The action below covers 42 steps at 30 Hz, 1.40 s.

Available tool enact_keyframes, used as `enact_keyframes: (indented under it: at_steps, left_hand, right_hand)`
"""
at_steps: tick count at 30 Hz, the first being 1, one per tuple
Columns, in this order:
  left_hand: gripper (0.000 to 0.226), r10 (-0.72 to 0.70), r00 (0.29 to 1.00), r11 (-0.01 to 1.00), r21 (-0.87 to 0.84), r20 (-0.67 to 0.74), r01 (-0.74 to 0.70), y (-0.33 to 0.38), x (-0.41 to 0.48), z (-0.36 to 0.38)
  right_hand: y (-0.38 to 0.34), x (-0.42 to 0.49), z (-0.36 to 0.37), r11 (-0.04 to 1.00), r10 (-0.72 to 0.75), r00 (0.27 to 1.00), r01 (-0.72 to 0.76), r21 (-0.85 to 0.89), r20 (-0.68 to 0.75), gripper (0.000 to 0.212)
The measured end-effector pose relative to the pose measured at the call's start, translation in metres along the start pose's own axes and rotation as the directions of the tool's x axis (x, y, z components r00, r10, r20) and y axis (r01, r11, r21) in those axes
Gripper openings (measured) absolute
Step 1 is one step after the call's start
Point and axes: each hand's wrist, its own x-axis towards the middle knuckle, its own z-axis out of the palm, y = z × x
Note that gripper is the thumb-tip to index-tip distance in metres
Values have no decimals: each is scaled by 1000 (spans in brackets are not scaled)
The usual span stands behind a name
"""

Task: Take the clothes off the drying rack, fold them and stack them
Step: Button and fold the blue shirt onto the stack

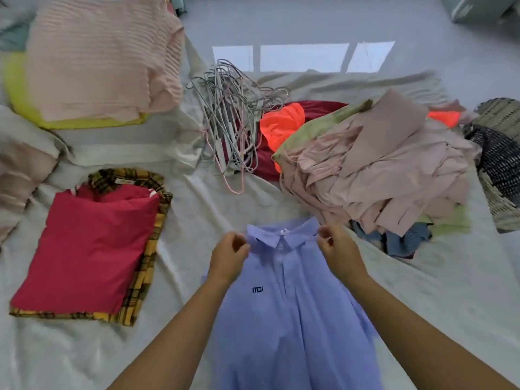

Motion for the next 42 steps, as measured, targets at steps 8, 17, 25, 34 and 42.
enact_keyframes:
  at_steps: [8, 17, 25, 34, 42]
  left_hand:
    - [16, -31, 960, 979, 200, 279, -27, -52, 19, 78]
    - [23, -200, 973, 958, 232, 118, 169, -59, 37, 105]
    - [22, -240, 968, 969, 47, -67, 244, -59, 25, 128]
    - [24, -218, 961, 966, 105, -169, 237, -40, 48, 137]
    - [11, -302, 953, 925, -248, -15, 289, -44, 43, 122]
  right_hand:
    - [58, 23, 70, 949, -163, 926, 241, -203, 339, 24]
    - [50, 61, 83, 638, -471, 725, 673, -374, 502, 22]
    - [66, 70, 81, 516, -559, 642, 765, -385, 525, 13]
    - [74, 77, 78, 488, -646, 633, 772, -406, 427, 23]
    - [65, 71, 81, 529, -706, 612, 790, -309, 356, 1]
